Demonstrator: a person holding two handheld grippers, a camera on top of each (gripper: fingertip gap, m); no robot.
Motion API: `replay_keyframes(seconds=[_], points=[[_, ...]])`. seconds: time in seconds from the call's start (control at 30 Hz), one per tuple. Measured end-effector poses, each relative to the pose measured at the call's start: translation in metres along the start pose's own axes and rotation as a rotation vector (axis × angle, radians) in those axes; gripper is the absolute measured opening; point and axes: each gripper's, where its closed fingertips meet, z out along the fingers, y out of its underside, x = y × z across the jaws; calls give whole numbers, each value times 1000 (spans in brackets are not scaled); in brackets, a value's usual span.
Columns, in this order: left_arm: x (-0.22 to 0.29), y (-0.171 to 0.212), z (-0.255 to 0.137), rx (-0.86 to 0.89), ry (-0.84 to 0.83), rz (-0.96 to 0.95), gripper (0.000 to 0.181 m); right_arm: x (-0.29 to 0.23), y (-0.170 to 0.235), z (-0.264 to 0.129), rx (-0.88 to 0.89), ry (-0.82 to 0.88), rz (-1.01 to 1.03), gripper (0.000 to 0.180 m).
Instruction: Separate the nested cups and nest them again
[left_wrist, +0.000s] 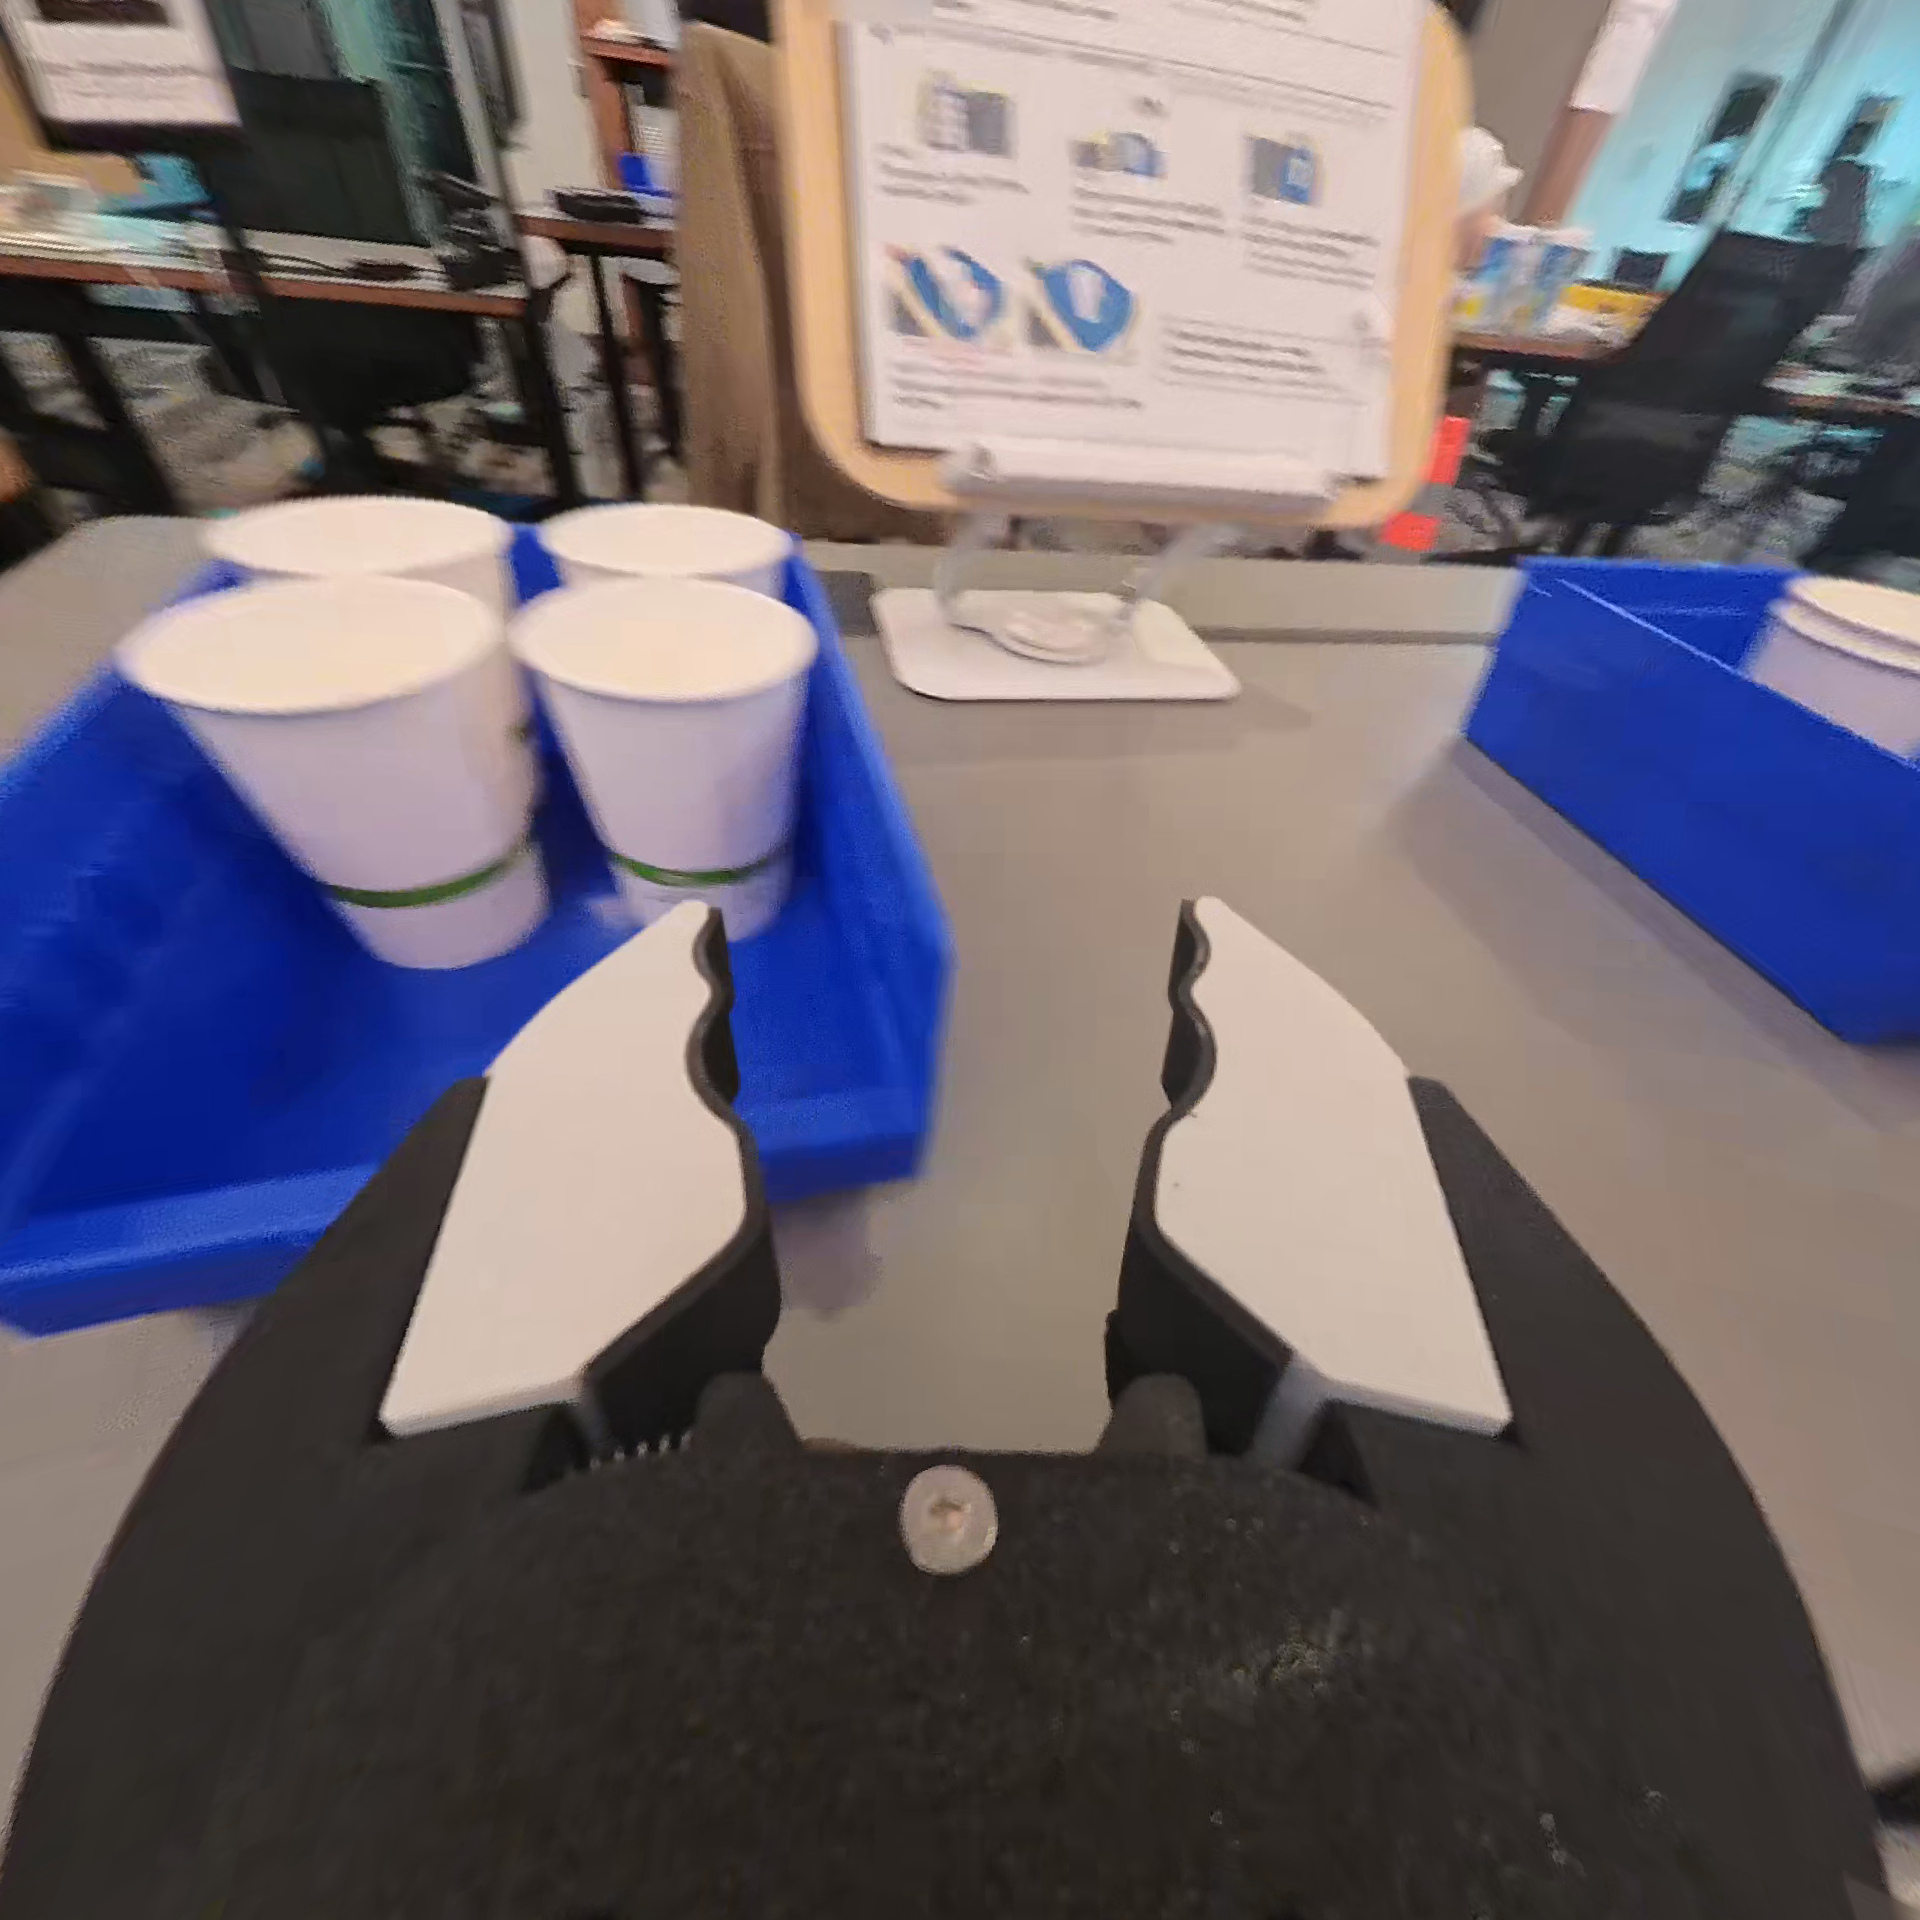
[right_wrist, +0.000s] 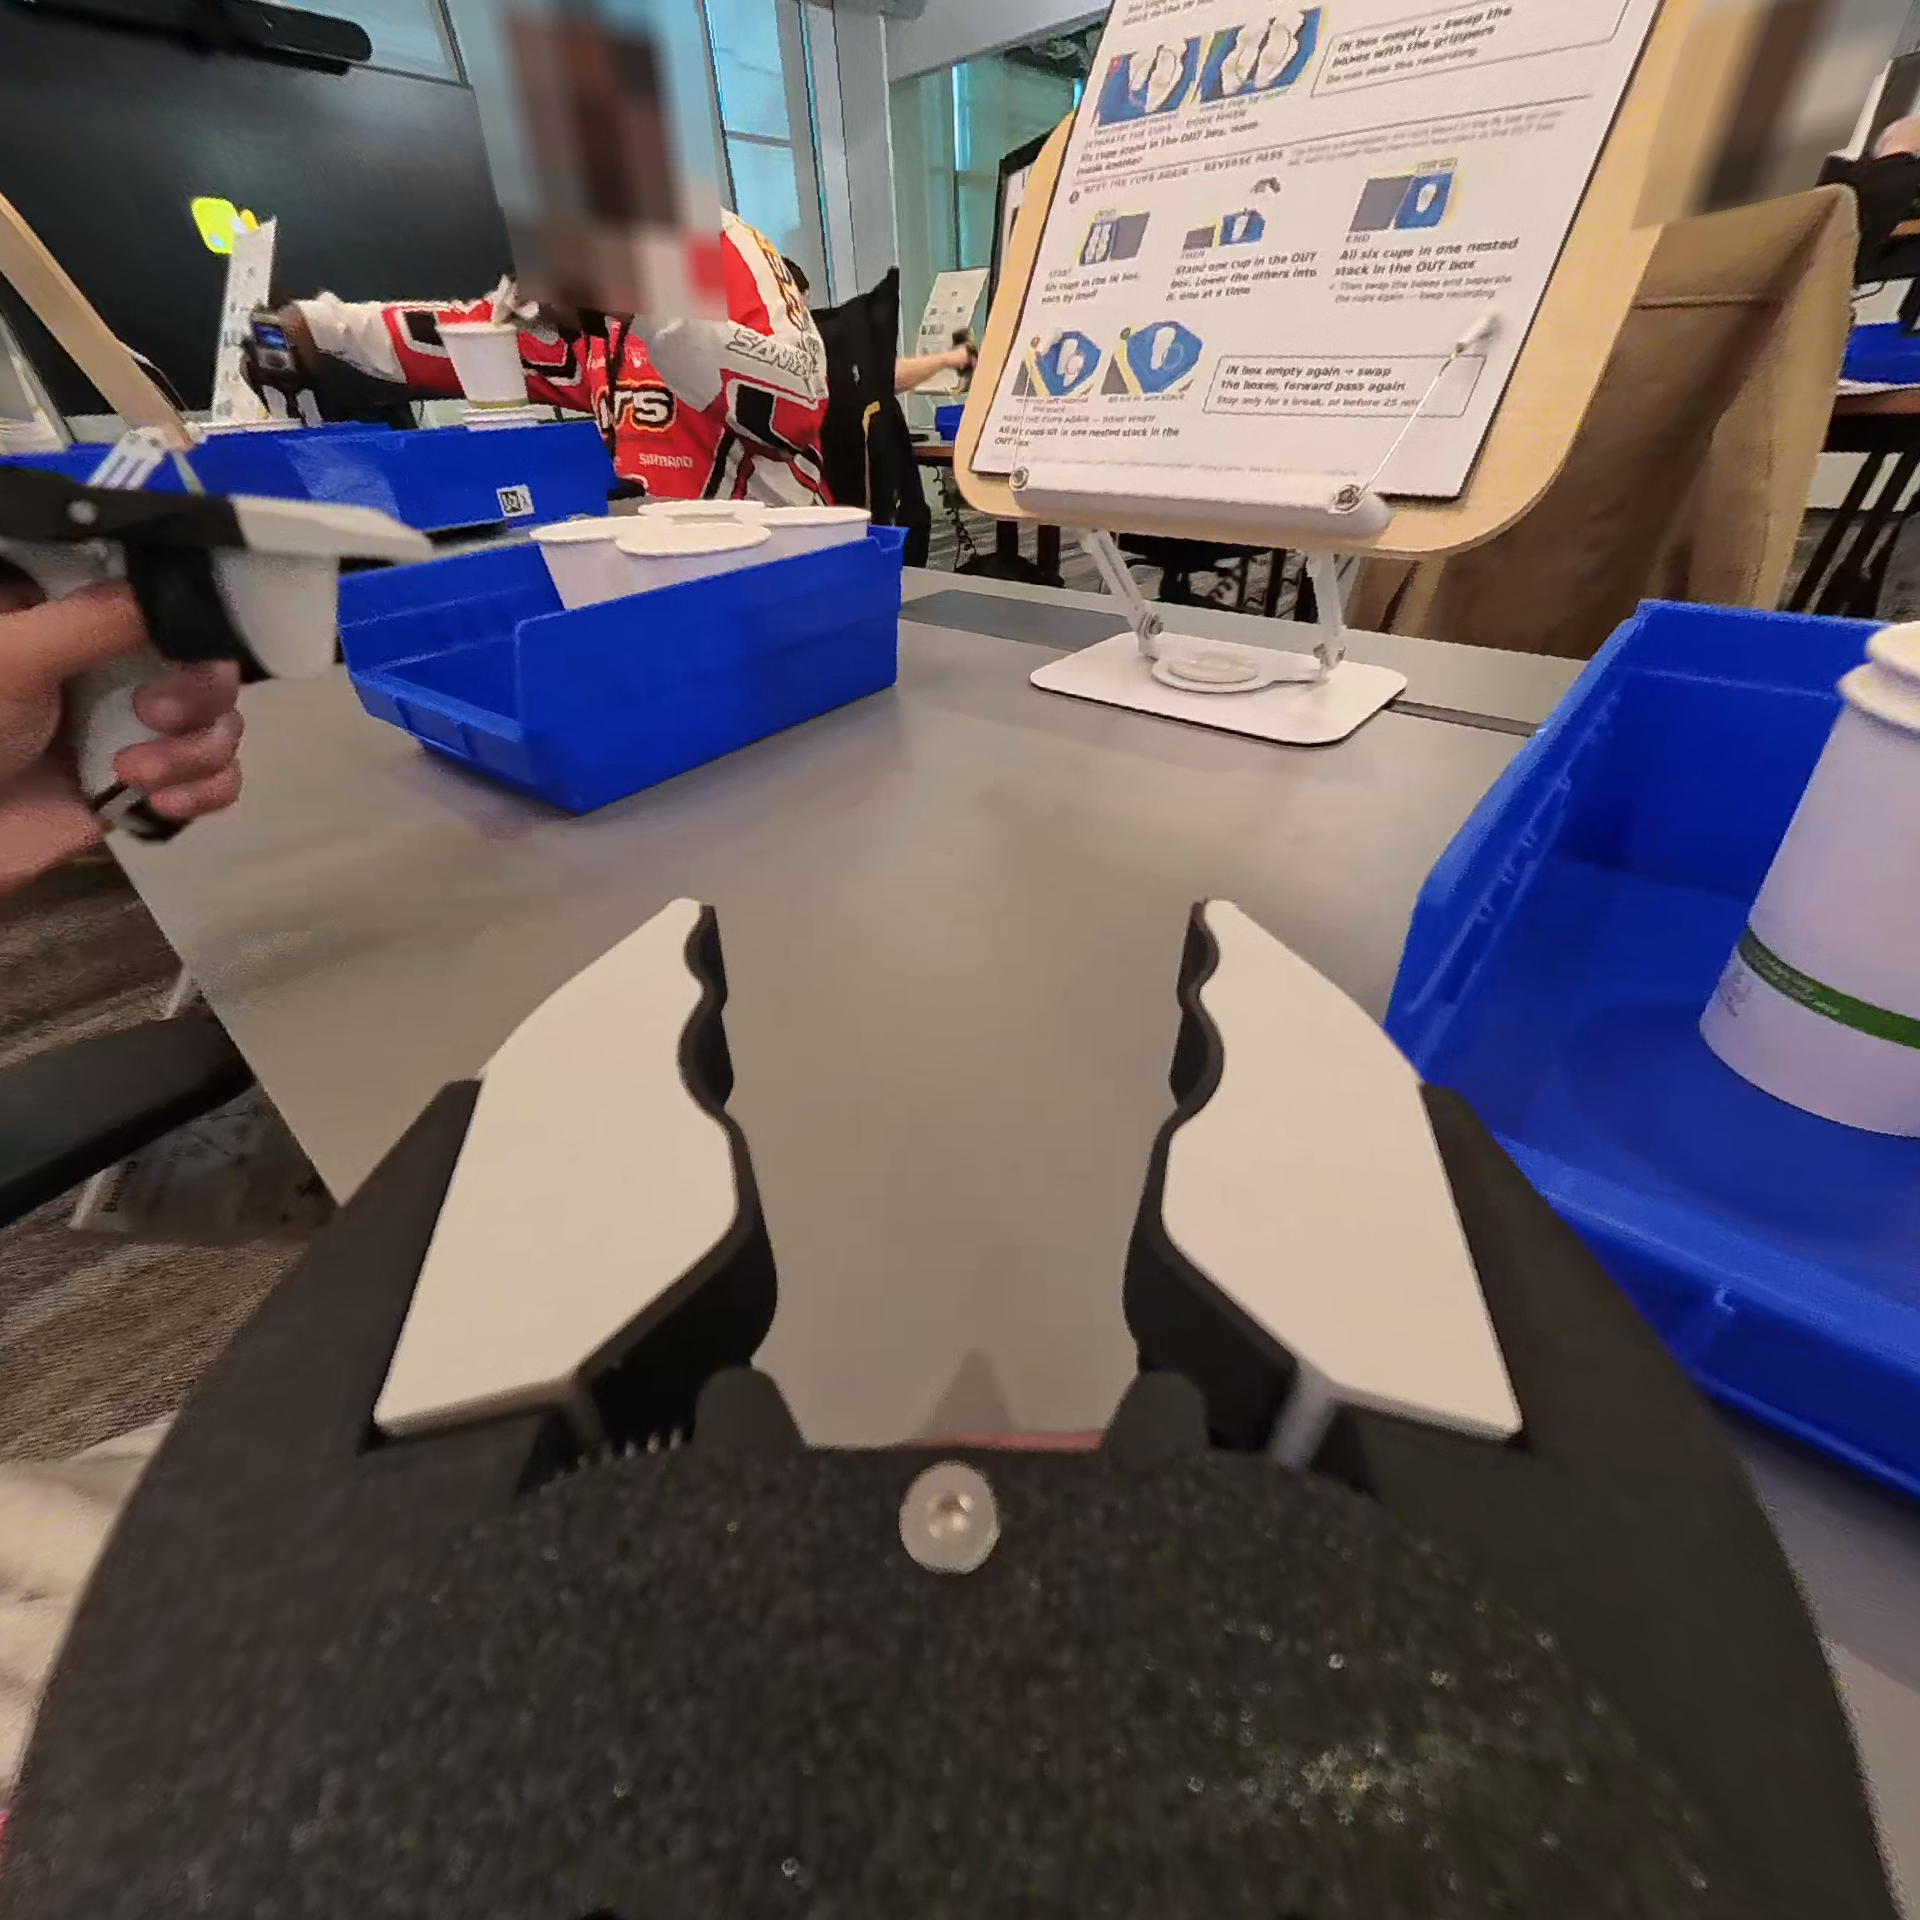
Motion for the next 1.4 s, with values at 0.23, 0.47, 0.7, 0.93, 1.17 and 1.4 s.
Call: replay_keyframes(seconds=[0.23,0.47,0.7,0.93,1.17,1.4], points=[[-78,1,72,-267,-1,-16,90,-4,12,3,-56,-45,26,84],[-108,26,138,-475,-84,46,93,-12,13,3,-64,-79,36,81],[-103,24,160,-463,-97,113,93,-18,16,4,-77,-103,36,80],[-86,-6,112,-323,6,67,91,-14,11,0,-67,-105,45,79],[-54,-42,5,-153,157,80,91,12,-19,-17,18,-51,64,79],[33,-15,-27,-204,376,307,91,2,-8,-6,-33,-141,108,83]])
